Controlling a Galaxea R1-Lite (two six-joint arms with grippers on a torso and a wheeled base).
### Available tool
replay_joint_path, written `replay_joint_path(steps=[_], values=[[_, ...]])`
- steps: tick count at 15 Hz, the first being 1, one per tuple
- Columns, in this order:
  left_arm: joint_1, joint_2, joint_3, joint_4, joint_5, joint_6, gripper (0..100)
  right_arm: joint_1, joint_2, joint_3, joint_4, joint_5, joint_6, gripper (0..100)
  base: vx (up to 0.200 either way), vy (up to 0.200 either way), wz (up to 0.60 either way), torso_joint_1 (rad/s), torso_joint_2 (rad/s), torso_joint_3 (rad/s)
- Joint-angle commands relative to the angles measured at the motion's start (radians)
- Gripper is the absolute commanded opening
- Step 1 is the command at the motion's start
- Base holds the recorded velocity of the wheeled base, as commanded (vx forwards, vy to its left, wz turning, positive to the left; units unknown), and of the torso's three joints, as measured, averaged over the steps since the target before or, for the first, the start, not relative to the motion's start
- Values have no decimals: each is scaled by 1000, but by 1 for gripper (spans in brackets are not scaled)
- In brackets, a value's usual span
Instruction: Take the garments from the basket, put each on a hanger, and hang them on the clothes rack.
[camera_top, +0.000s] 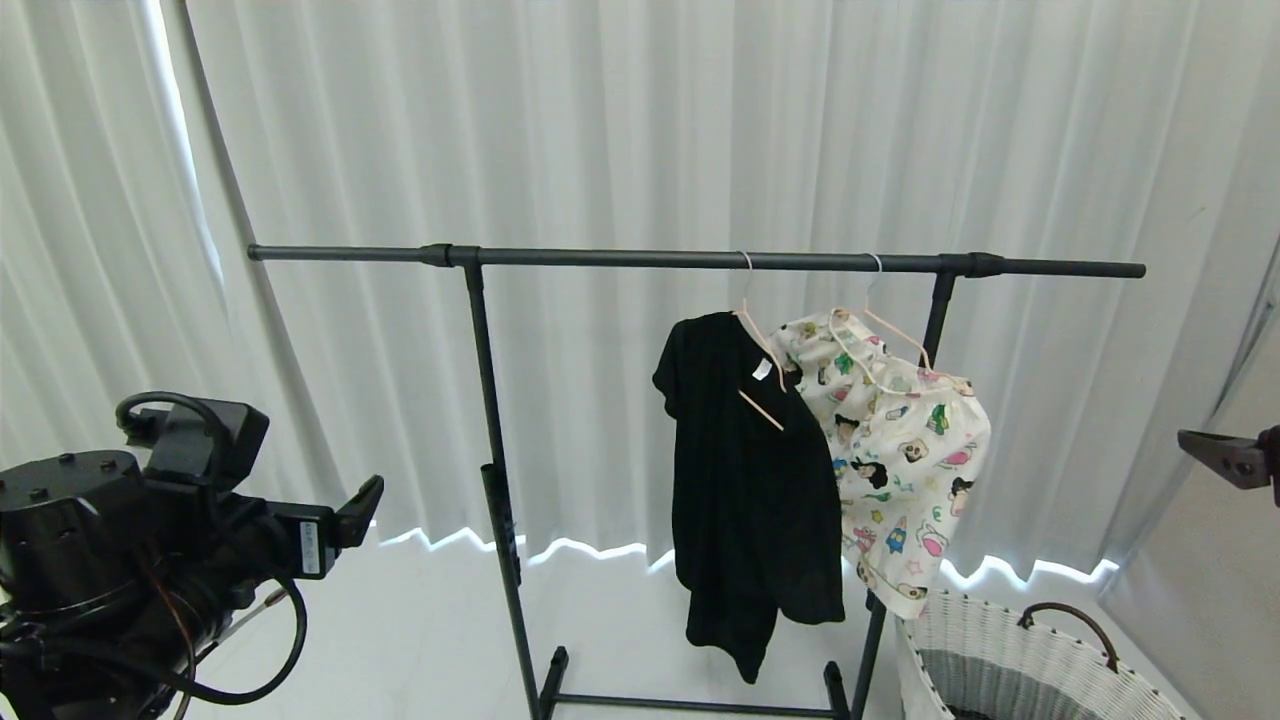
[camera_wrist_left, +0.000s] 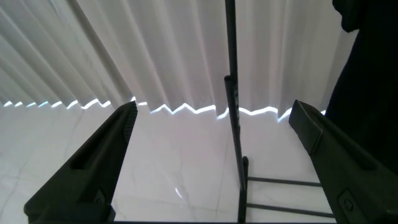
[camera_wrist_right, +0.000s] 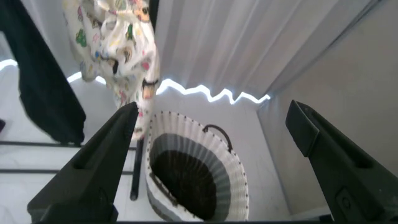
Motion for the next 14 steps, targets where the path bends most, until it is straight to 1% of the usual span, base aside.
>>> replay_joint_path(steps=[1, 3, 6, 10, 11, 14], values=[[0, 0, 1, -4, 0, 0, 100, 0, 1, 0, -1, 0, -1, 100, -200, 0, 0, 2, 7, 2], [-1, 0, 5, -7, 0, 0, 100, 0, 3, 0, -1, 0, -1, 100, -200, 0, 0, 2, 0, 2], [-3, 0, 13, -7, 0, 0, 100, 0, 1, 8, -1, 0, -1, 100, 0, 0, 0, 0, 0, 0], [-4, 0, 15, -7, 0, -1, 100, 0, -2, 52, -64, 0, -13, 100, 0, 0, 0, 0, 0, 0], [-4, 0, 15, -7, 0, -1, 100, -1, -2, 54, -64, -2, -16, 100, 0, 0, 0, 0, 0, 0], [-7, -1, 13, -9, 0, -1, 100, -1, -2, 65, -65, -3, -16, 100, 0, 0, 0, -146, 343, 177]])
